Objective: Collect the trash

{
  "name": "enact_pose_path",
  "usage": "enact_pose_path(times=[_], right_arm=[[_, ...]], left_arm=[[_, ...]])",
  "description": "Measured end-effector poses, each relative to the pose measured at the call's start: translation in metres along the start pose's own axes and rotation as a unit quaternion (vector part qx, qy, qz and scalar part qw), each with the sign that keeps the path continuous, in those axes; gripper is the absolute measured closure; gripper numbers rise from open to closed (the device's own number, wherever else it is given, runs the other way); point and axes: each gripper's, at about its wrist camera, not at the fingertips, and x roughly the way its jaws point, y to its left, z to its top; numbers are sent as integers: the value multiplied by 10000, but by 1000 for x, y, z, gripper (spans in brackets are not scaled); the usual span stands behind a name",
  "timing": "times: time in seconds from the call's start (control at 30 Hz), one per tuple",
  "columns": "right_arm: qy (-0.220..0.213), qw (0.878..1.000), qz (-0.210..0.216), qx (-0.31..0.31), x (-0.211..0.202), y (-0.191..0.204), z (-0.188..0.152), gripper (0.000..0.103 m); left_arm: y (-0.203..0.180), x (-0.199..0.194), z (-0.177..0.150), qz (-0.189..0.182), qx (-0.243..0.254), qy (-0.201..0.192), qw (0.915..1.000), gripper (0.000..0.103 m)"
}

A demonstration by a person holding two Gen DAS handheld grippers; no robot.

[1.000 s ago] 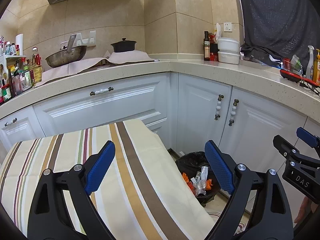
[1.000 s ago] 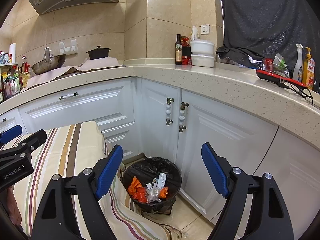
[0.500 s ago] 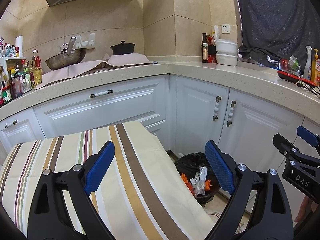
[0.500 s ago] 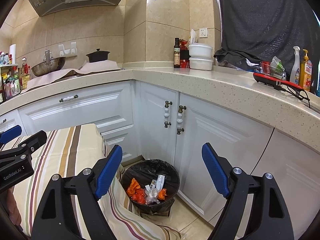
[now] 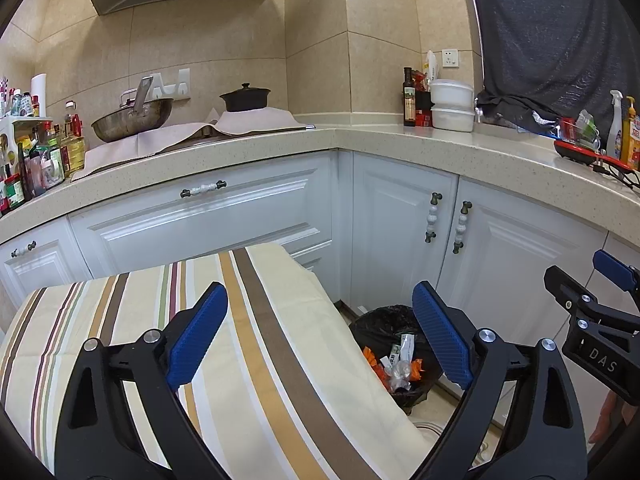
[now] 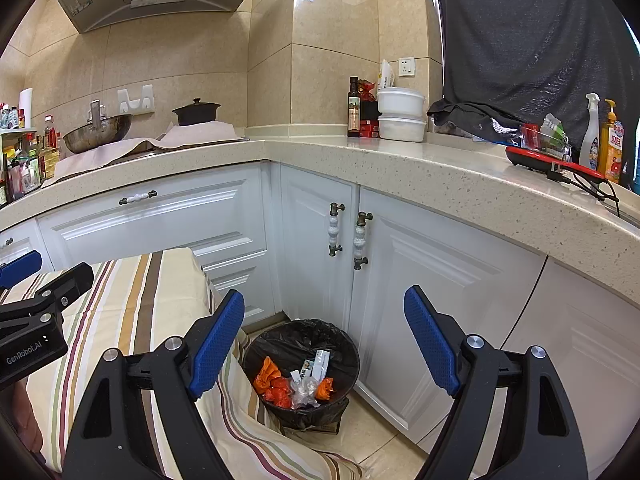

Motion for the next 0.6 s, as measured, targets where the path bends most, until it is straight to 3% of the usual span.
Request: enact_pose_path(times=[0.6], right_arm=[[2, 10000, -15, 8, -1, -2, 1, 23]], left_arm=[[0, -6, 2, 39, 34, -177, 9998, 5]])
